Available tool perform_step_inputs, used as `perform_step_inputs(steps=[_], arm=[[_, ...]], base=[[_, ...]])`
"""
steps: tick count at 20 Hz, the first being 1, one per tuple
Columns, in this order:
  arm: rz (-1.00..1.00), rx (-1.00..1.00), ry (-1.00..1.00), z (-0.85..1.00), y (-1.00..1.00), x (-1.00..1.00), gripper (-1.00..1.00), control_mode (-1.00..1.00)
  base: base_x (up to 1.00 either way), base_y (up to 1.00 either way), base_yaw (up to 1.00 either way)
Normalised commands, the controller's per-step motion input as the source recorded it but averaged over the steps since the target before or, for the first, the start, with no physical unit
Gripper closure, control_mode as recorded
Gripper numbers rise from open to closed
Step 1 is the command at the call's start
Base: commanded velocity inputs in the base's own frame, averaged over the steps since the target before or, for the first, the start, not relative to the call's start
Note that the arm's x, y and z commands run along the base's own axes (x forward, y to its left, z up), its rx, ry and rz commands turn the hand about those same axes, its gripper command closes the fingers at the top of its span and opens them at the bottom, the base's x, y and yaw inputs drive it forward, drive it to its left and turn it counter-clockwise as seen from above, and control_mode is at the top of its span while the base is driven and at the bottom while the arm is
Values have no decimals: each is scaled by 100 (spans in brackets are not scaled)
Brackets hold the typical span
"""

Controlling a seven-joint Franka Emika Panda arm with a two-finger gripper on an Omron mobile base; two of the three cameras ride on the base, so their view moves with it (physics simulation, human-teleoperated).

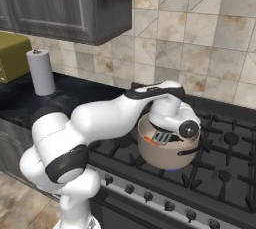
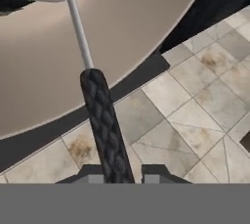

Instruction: Put the eggplant and carrot in the pot. Retrieve the spatula and lightly stir the vegetables in the pot.

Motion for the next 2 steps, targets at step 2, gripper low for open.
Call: perform_step_inputs(steps=[2], arm=[[-2, 6, 0, 0, 2, -6, 100, -100]], base=[[0, 0, 0]])
